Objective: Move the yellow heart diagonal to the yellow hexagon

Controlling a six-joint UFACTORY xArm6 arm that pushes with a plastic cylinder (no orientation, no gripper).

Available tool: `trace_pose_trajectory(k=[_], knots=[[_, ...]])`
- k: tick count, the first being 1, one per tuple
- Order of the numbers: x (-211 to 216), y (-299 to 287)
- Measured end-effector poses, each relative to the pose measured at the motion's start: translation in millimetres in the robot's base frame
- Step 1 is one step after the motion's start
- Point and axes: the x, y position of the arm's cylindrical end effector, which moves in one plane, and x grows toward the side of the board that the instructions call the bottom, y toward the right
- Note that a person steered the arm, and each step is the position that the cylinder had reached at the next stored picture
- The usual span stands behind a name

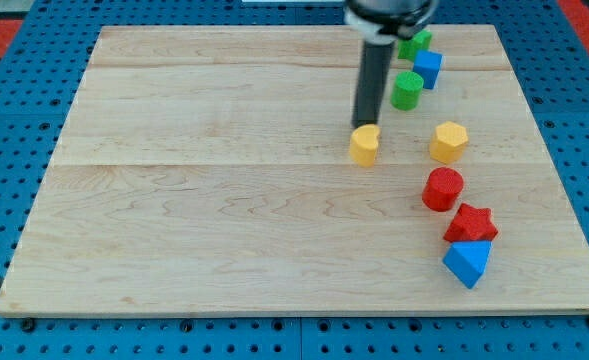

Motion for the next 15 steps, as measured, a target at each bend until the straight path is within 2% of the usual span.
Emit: trace_pose_trajectory(k=[1,2,4,5,6,8,9,10,11,13,14,15], knots=[[-12.6,7.6],[-6.7,22.0],[56.8,-1.3],[53.3,35.9],[72.4,34.7],[109.0,-106.5],[68.5,-114.8],[44.0,-149.5],[82.4,-172.2],[109.8,-138.8],[102.9,-129.4],[46.8,-84.0]])
